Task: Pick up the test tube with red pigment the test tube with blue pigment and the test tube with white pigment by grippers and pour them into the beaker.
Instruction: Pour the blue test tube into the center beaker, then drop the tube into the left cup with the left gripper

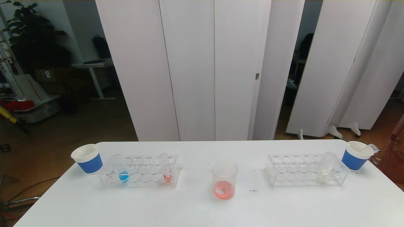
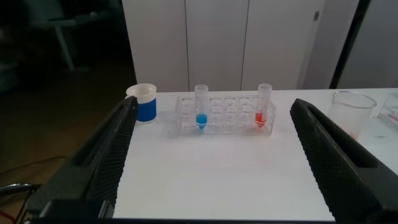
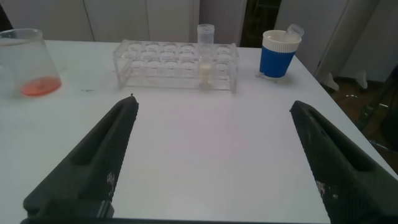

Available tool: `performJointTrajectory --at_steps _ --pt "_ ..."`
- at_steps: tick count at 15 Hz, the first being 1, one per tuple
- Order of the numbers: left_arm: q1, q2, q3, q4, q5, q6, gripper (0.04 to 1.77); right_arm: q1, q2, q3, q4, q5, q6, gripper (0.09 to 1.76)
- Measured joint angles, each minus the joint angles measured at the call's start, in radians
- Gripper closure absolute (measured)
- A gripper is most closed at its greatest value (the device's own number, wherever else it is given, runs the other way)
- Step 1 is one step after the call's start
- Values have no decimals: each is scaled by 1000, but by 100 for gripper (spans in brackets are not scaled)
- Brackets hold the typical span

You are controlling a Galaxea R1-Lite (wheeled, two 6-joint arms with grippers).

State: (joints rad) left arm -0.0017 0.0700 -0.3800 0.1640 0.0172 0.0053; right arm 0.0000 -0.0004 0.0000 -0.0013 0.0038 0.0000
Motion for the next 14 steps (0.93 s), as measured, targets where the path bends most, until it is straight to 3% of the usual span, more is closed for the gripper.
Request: performJointTrajectory --at_steps 3,6,9,14 --pt "-4 131 -110 -36 2 -4 6 0 0 0 0 0 0 10" --pt "-5 303 -184 -157 27 -14 6 0 0 0 0 0 0 10" --pt "-4 484 -224 -308 57 -26 6 0 0 0 0 0 0 10" --pt "-7 737 -235 -462 63 -40 6 0 0 0 0 0 0 10"
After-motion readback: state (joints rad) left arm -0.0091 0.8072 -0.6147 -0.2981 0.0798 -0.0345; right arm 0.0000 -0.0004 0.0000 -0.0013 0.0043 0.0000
